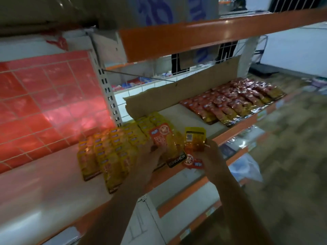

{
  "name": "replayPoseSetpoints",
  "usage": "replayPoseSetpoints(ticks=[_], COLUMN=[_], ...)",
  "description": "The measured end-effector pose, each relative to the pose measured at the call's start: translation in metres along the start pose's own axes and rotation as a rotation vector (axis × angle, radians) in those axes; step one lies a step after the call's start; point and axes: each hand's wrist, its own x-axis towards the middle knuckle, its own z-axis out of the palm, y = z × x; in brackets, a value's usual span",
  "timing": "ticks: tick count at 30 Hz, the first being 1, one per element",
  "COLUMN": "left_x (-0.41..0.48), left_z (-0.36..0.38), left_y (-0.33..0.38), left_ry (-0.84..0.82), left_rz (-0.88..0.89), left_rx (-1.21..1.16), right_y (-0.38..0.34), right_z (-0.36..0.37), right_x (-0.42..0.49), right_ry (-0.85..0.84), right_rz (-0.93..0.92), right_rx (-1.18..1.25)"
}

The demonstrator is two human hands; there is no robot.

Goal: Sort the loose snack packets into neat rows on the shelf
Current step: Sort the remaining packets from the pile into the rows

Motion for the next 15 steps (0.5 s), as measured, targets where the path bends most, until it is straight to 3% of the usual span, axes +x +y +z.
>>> replayPoseSetpoints(ticks=[10, 15], left_x=[0.120, 0.153], left_z=[0.091, 0.117], left_y=[0.017, 0.012], left_ry=[0.003, 0.041], left_rz=[0.012, -0.012], left_rx=[0.236, 0.321], right_y=[-0.021, -0.030], right_z=[-0.077, -0.100], right_x=[0.116, 0.161], right_ry=[0.294, 0.367], right_rz=[-0.099, -0.161], right_rx=[-0.319, -0.335])
